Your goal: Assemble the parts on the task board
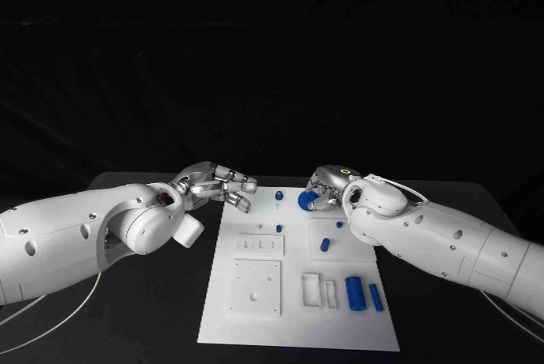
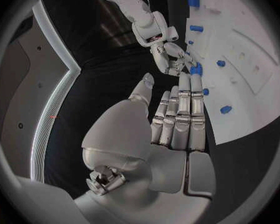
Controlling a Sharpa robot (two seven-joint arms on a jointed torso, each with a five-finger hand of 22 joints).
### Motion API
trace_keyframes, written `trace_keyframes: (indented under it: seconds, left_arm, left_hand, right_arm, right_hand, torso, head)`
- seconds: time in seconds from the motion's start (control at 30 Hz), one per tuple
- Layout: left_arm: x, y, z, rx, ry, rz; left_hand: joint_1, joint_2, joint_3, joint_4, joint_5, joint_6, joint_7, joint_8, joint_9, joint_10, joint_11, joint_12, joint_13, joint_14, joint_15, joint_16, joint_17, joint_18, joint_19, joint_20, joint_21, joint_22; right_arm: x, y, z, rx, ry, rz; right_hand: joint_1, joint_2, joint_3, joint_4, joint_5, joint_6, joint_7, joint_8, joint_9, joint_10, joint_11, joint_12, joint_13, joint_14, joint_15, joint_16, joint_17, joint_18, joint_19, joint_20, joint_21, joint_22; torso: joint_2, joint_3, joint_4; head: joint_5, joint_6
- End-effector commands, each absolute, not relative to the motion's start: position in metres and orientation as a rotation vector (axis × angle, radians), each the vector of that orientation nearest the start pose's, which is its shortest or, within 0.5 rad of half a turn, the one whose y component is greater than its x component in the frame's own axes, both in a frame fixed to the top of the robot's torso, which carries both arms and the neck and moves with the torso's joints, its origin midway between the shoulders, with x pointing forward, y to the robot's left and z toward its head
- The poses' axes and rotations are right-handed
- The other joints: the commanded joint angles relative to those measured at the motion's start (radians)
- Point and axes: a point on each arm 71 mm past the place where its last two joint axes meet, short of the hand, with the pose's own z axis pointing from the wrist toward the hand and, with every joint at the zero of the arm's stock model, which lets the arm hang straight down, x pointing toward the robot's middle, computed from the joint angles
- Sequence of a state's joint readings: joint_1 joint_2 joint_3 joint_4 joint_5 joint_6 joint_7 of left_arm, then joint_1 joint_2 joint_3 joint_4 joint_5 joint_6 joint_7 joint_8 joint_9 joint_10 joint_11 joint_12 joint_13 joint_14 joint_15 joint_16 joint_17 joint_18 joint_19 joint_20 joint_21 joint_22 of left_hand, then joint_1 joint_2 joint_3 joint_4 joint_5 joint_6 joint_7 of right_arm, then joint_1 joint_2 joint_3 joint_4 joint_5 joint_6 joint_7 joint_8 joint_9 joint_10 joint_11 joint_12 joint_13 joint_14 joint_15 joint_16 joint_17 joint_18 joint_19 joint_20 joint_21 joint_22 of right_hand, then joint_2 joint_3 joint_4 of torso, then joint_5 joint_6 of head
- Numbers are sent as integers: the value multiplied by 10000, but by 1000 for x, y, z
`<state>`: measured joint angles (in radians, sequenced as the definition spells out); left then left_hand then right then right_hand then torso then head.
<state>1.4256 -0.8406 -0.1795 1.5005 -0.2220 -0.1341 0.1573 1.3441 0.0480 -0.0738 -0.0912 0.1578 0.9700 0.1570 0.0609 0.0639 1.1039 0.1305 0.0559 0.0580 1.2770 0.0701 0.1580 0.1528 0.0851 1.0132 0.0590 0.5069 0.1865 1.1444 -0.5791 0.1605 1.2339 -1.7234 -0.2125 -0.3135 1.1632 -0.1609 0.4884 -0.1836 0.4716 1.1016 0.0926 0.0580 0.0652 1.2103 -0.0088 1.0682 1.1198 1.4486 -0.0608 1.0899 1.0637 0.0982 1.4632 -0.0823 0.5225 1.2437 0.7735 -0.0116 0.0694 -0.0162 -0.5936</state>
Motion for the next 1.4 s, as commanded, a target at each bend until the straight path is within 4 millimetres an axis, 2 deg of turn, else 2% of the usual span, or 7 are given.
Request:
trace_keyframes:
  seconds: [0.03,0.13,0.5,0.77,0.87,0.97,1.4]
  left_arm:
    - [505,202,-132,-7548,17663,-14357]
    - [505,203,-132,-7556,17659,-14347]
    - [505,202,-132,-7546,17659,-14350]
    - [505,201,-132,-7528,17664,-14362]
    - [505,200,-132,-7518,17675,-14372]
    - [505,200,-132,-7505,17688,-14387]
    - [504,199,-132,-7466,17699,-14396]
  left_hand:
    - [27,42,10,-63,47,11,7,14,6,-78,-25,28,15,-41,33,-31,-7,16,-65,-32,42,-16]
    - [27,42,10,-63,47,11,7,14,6,-78,-25,28,15,-41,33,-31,-7,16,-65,-32,42,-16]
    - [27,42,10,-63,47,11,7,14,6,-78,-25,28,15,-41,33,-31,-7,16,-65,-32,42,-16]
    - [27,42,10,-63,47,11,7,14,6,-78,-25,28,15,-41,33,-31,-7,16,-65,-32,42,-16]
    - [27,42,10,-63,47,11,7,14,6,-78,-25,28,15,-41,33,-31,-7,16,-65,-32,42,-16]
    - [27,42,10,-63,47,11,7,14,6,-78,-25,28,15,-41,33,-31,-7,16,-65,-32,42,-16]
    - [34,48,13,-83,52,7,8,14,6,-77,-26,27,15,-38,30,-29,-4,17,-80,-34,76,-24]
  right_arm:
    - [544,-156,-158,-1539,15290,3684]
    - [537,-148,-151,-1654,14983,4005]
    - [526,-119,-143,-1961,14638,4764]
    - [529,-98,-154,-2116,14792,5044]
    - [531,-93,-159,-2123,14891,5123]
    - [533,-88,-164,-2161,15007,5168]
    - [539,-85,-179,-2213,15391,4943]
  right_hand:
    - [27,-45,-45,36,-66,46,18,43,6,55,-8,60,19,12,-61,13,9,-83,472,-70,25,9]
    - [28,-68,-93,95,-288,45,12,39,4,70,-10,63,20,14,-62,12,9,-83,475,-72,53,14]
    - [139,-120,-121,253,-298,63,9,41,5,74,-10,61,32,16,-63,10,13,-85,471,-71,80,3]
    - [138,-115,-165,282,-309,41,13,40,4,67,-5,58,34,14,-58,-7,-2,-89,471,-67,80,-2]
    - [155,-92,-228,288,-278,28,14,40,4,60,-7,53,34,12,-65,-17,-7,-82,470,-74,52,-21]
    - [155,-82,-272,284,-264,21,16,40,3,59,-6,54,37,14,-66,-15,-3,-79,470,-74,53,-25]
    - [158,-47,-416,275,-282,-23,25,38,2,30,2,23,18,13,-57,-39,-17,-78,469,-66,25,-51]
  torso:
    - [-2,1,-16]
    - [2,4,-20]
    - [19,-12,37]
    - [29,-23,76]
    - [22,-14,49]
    - [28,-28,55]
    - [23,-17,47]
  head:
    - [-2,24]
    - [-2,50]
    - [12,95]
    - [55,113]
    - [99,105]
    - [88,95]
    - [106,62]
